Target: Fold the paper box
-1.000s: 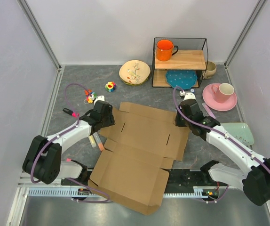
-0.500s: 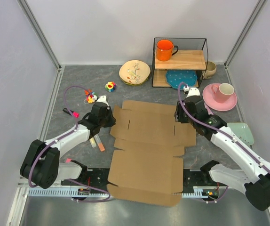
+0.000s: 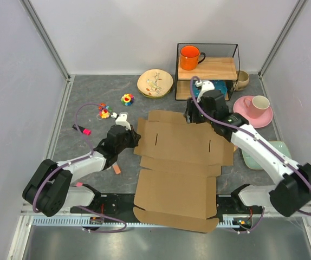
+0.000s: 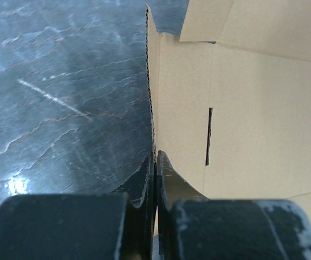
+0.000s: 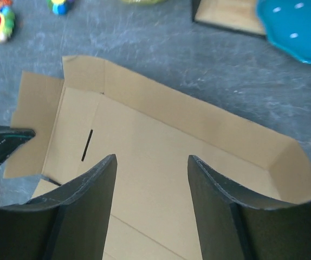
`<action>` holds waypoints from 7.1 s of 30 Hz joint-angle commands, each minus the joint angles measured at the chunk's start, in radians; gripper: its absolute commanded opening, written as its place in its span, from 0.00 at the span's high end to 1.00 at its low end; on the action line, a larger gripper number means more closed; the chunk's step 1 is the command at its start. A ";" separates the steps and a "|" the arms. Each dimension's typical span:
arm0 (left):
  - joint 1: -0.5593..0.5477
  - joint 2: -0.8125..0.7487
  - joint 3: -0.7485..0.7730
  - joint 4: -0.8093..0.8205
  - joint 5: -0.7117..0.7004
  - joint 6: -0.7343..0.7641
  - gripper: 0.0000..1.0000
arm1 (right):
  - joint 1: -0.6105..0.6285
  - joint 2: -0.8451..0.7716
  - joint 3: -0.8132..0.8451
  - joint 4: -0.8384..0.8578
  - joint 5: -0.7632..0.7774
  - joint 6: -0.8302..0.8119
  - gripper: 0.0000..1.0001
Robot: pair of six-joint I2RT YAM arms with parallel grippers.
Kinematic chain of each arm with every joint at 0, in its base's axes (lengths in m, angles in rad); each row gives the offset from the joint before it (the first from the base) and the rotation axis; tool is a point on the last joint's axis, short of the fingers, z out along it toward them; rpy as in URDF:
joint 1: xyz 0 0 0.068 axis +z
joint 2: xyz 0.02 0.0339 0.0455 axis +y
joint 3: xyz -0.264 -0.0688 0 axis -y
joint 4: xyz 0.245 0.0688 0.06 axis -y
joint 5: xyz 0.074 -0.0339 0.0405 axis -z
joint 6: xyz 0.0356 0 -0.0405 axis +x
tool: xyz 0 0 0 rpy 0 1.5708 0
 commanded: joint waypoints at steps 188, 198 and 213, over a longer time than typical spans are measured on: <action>-0.223 -0.222 -0.142 -0.134 -0.258 -0.188 0.24 | 0.627 0.072 -0.050 0.117 0.568 -0.792 1.00; -0.223 -0.235 -0.136 -0.051 -0.144 -0.108 0.60 | 0.627 0.077 -0.053 0.128 0.577 -0.792 1.00; -0.223 -0.100 -0.036 -0.040 -0.097 -0.022 0.45 | 0.630 0.071 -0.042 0.106 0.579 -0.788 1.00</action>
